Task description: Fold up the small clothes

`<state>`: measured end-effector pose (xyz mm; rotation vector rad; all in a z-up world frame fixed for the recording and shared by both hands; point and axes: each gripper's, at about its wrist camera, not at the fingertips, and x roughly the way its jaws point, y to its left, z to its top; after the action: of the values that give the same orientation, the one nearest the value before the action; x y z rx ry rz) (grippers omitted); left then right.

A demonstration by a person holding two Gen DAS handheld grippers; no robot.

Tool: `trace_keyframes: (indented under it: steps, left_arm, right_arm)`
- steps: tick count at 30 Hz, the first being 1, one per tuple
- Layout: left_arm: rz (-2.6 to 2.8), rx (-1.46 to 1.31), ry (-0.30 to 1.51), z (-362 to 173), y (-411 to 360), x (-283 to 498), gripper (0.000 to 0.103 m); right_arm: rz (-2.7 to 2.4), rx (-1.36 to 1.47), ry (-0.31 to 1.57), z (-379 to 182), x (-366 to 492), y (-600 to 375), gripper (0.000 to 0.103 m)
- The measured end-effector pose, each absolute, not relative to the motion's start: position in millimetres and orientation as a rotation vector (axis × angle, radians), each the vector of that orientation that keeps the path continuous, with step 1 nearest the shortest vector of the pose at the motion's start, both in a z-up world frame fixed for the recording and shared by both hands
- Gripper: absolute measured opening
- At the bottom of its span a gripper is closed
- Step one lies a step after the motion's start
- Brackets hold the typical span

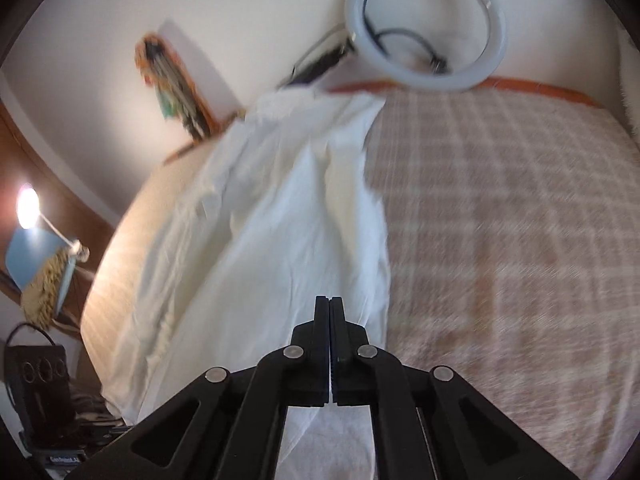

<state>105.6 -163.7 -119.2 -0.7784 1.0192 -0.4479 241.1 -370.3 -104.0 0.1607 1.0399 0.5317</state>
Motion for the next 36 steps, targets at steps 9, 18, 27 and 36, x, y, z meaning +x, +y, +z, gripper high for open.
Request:
trace_keyframes:
  steps: [9,18,27,36]
  left_arm:
    - [-0.259,-0.531,1.038,-136.4,-163.1,105.0,0.012]
    - [-0.263,-0.251,0.828,-96.0,-200.2,55.4,0.019]
    - [-0.490,-0.135,0.896,-100.1,-303.1,63.6,0.045]
    - [-0.451,0.019,0.969,-124.6,-353.9,84.4,0.056]
  right_arm:
    - [0.563,0.177,1.065,-112.4,235.5,-383.7,0.032]
    - [0.553,0.280,0.975,-90.5,221.8,-430.1,0.042]
    - [0.487,0.345,0.928,-84.3,208.3,-486.7,0.057]
    - [0.424,0.408,0.936,-99.1,207.7,-522.0,0.057]
